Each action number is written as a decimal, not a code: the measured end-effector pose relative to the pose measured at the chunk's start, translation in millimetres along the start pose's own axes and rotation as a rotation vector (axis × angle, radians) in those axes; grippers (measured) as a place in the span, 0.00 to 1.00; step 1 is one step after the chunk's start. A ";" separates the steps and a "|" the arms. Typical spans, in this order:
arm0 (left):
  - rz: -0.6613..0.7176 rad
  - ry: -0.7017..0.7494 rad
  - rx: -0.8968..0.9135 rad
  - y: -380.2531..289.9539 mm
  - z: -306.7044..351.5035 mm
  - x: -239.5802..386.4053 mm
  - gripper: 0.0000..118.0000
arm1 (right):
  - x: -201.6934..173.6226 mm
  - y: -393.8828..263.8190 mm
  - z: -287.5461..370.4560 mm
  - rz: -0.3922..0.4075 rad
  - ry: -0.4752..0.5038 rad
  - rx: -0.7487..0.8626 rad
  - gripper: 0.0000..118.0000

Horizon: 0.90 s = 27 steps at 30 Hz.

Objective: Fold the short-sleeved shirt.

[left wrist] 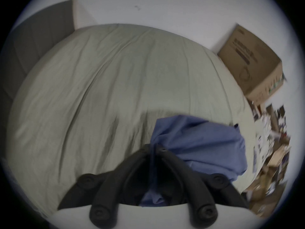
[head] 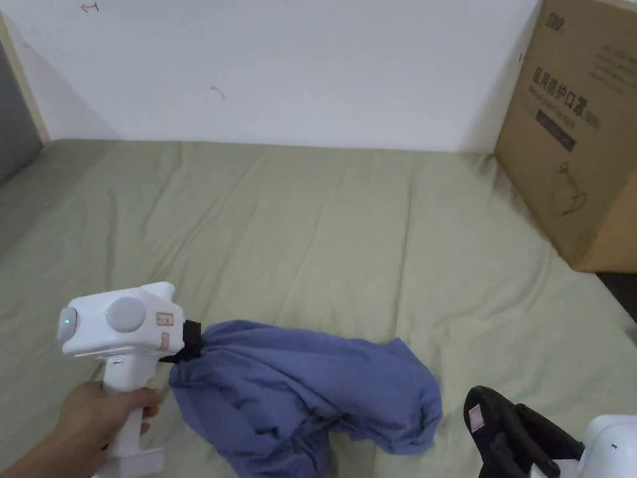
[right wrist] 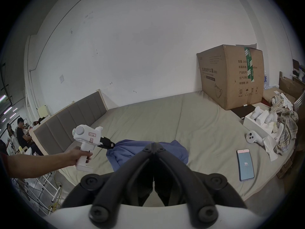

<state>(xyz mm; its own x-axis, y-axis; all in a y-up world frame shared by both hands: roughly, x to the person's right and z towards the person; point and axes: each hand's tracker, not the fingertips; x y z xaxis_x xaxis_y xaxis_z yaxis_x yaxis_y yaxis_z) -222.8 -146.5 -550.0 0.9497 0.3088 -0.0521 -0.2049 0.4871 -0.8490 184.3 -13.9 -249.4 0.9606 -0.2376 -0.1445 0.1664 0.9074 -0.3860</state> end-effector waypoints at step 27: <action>-0.277 -0.111 0.675 -244.8 336.3 60.2 0.00 | -31.8 7.5 56.4 0.056 0.034 0.124 0.00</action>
<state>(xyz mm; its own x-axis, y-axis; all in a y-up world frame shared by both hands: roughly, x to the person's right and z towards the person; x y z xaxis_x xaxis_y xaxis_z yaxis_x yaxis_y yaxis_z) -195.1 27.7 -168.4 0.9656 0.1650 0.2009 -0.0962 0.9447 -0.3134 167.6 20.0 -196.4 0.9613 -0.1955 -0.1941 0.1415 0.9549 -0.2610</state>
